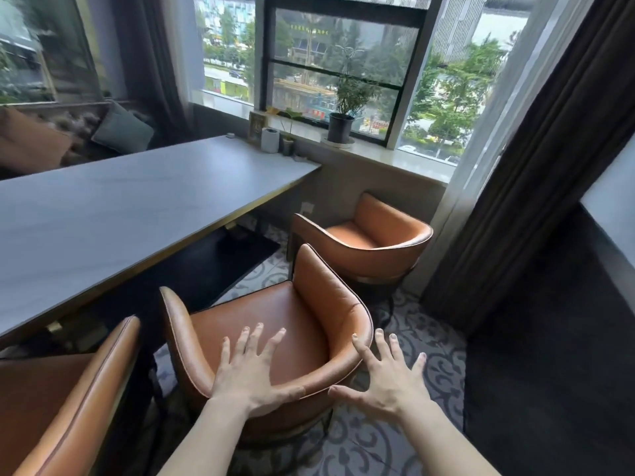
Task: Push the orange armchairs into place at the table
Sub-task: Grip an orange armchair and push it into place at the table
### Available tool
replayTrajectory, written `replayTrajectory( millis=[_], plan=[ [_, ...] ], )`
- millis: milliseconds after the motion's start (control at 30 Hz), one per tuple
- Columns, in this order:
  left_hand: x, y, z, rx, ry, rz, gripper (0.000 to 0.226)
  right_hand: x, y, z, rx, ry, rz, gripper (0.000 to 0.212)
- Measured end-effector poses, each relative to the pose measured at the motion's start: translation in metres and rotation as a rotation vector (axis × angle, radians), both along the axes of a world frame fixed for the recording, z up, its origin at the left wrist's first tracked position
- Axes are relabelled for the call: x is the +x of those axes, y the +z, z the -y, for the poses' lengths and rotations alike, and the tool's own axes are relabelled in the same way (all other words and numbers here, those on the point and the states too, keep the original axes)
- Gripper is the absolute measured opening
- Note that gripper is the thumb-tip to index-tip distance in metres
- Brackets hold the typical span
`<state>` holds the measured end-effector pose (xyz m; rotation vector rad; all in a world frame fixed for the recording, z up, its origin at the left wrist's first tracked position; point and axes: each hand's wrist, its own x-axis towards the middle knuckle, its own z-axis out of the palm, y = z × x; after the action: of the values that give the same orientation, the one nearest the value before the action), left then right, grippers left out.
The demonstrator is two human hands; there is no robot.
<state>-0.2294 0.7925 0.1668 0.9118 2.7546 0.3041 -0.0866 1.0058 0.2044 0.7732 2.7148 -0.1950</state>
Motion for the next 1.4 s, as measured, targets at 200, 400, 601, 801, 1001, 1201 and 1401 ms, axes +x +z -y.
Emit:
replayTrajectory(
  millis=[200, 400, 601, 801, 1001, 1201, 1401],
  plan=[
    [-0.025, -0.017, -0.039, -0.037, 0.078, 0.005, 0.110, -0.047, -0.026, -0.051, -0.021, 0.104, -0.006, 0.125],
    [-0.032, -0.036, -0.068, -0.065, 0.245, 0.023, 0.108, -0.099, -0.051, -0.100, -0.068, 0.262, 0.004, 0.130],
    [-0.014, -0.063, -0.095, -0.125, 0.424, 0.112, 0.108, -0.138, -0.083, -0.148, -0.137, 0.472, -0.011, 0.115],
    [0.002, -0.094, -0.121, -0.121, 0.485, 0.190, 0.106, -0.151, -0.134, -0.176, -0.176, 0.608, 0.043, 0.113],
    [0.004, -0.133, -0.137, -0.083, 0.450, 0.228, 0.104, -0.149, -0.174, -0.190, -0.142, 0.658, 0.097, 0.104],
    [0.008, -0.173, -0.140, -0.053, 0.389, 0.239, 0.091, -0.145, -0.208, -0.199, -0.217, 0.605, 0.150, 0.099],
    [0.020, -0.192, -0.139, -0.020, 0.387, 0.200, 0.072, -0.133, -0.217, -0.206, -0.241, 0.636, 0.054, 0.085]
  ],
)
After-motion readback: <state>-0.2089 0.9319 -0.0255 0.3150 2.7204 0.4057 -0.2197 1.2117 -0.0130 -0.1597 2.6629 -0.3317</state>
